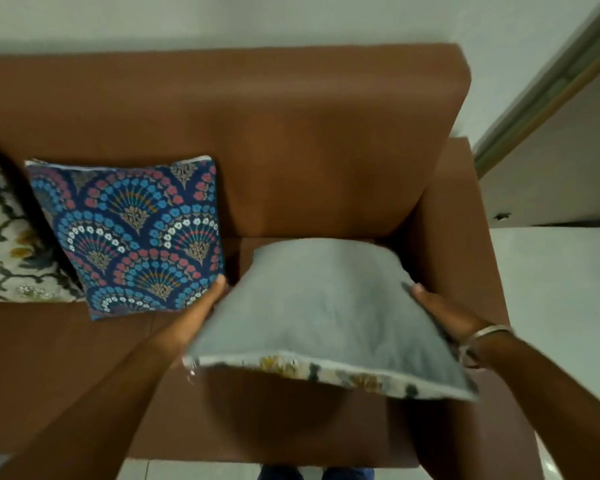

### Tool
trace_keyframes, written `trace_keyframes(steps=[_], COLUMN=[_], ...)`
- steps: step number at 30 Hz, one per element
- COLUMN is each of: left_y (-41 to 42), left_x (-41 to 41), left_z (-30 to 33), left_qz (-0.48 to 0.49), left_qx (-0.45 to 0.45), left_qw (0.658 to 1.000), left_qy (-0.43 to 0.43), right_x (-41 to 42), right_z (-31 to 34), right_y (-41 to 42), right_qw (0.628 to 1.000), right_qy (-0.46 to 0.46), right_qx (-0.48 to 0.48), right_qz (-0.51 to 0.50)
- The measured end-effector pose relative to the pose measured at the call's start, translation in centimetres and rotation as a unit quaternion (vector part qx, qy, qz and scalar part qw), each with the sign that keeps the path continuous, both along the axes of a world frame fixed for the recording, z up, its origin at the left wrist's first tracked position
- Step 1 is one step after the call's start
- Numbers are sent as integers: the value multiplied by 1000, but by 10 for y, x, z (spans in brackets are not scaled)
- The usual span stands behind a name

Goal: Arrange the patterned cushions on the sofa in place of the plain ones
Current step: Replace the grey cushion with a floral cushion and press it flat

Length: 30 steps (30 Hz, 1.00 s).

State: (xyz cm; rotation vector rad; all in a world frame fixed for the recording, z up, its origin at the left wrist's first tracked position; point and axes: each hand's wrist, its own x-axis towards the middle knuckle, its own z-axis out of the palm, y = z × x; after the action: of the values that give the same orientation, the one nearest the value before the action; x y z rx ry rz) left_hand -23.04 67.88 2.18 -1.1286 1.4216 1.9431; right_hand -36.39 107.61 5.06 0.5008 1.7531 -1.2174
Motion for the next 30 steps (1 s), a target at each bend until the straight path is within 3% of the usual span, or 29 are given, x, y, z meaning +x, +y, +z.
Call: trace_keyframes(steps=[2, 5, 8, 11, 15, 19, 22, 24, 25, 26, 28, 29, 30], left_y=[-20, -9, 19, 43, 48, 42, 50, 57, 59, 61, 61, 58, 55], left_x=[-38, -92, -113, -111, -96, -97, -99, -86, -80, -76, -83, -92, -102], left_z=[24, 40, 20, -11, -35, -56, -55, -49, -46, -45, -48, -51, -54], left_qz=[-29, -34, -50, -5, 43, 12, 50, 33, -4, -67, -221, -277, -311], left_qx=[-55, -173, -216, -306, -401, -374, -354, -415, -496, -593, -712, -734, -745], left_qw=[997, 977, 957, 931, 898, 915, 919, 887, 841, 766, 573, 492, 438], left_qy=[36, 121, 188, 199, 175, 149, 166, 198, 216, 239, 340, 378, 395], right_x=[-33, -71, -77, -77, -86, -90, -80, -64, -56, -50, -49, -53, -60], right_z=[23, 20, -6, -25, -43, -71, -73, -68, -68, -69, -76, -82, -87], right_y=[-3, -23, -55, -76, -76, -80, -78, -75, -77, -82, -102, -112, -119], right_qw=[998, 984, 976, 975, 961, 961, 927, 836, 757, 664, 492, 429, 378], right_qy=[38, 150, 155, 176, 272, 274, 372, 538, 629, 705, 778, 785, 788], right_qx=[-39, 1, -37, -48, 17, 21, 33, 105, 146, 156, 126, 115, 120], right_qz=[-33, -96, -151, -126, -46, -30, -40, 35, 104, 195, 371, 431, 471])
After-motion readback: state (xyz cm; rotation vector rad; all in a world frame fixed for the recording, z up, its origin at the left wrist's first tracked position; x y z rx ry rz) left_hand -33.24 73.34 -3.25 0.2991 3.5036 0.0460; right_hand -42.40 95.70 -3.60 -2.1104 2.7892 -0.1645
